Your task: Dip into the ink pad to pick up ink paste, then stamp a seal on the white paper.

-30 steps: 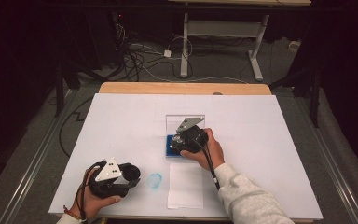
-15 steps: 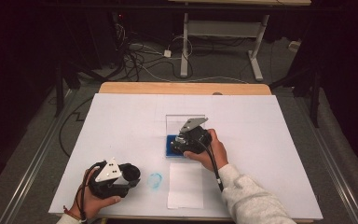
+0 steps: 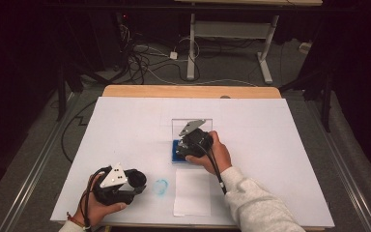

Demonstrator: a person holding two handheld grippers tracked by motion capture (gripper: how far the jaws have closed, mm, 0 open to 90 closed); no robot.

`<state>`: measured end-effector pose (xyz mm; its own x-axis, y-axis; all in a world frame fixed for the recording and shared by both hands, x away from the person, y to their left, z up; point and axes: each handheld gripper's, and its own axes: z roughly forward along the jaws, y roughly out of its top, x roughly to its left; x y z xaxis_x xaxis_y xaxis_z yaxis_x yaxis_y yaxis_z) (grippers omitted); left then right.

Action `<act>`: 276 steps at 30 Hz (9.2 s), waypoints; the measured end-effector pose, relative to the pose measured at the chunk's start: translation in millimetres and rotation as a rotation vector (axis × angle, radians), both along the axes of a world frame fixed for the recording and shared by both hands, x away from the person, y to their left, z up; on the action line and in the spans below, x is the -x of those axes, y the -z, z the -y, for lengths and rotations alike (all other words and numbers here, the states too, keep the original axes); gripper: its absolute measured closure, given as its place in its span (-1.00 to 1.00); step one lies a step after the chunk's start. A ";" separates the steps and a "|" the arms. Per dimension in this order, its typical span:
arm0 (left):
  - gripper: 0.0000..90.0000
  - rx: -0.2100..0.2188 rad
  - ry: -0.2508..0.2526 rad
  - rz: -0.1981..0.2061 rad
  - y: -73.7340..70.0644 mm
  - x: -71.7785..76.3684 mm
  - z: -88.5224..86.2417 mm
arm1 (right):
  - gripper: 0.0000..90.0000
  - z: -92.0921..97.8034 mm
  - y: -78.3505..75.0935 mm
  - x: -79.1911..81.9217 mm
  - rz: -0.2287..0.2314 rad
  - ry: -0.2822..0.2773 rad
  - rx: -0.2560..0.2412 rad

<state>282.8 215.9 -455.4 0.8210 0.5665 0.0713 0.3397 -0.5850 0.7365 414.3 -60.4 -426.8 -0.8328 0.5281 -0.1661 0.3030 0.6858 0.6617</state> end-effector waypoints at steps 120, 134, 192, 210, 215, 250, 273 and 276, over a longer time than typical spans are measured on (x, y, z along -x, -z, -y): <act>-0.18 -0.020 0.012 -0.020 1.6 3.0 3.3 | 0.26 62.9 10.2 10.8 0.033 0.115 -0.119; -0.18 -0.021 0.009 -0.026 2.7 1.2 2.4 | 0.26 65.0 8.9 8.7 0.016 0.110 -0.129; -0.18 -0.023 0.000 -0.024 2.1 -4.3 1.0 | 0.27 104.6 -72.5 70.9 0.108 -0.014 -0.338; -0.18 -0.037 -0.002 -0.026 2.2 0.0 0.2 | 0.26 97.6 -75.7 80.0 0.099 -0.063 -0.344; -0.18 -0.039 0.001 -0.027 1.9 0.1 0.6 | 0.26 93.0 -71.9 84.7 0.091 -0.057 -0.333; -0.18 -0.048 0.010 -0.032 2.3 -0.2 2.5 | 0.27 51.9 -3.4 108.3 -0.012 -0.175 -0.166; -0.19 -0.054 0.018 -0.041 3.5 -0.5 2.7 | 0.26 46.0 19.9 103.7 -0.044 -0.180 -0.087; -0.18 -0.055 0.023 -0.043 3.6 0.0 3.6 | 0.26 45.8 19.4 105.5 -0.035 -0.184 -0.060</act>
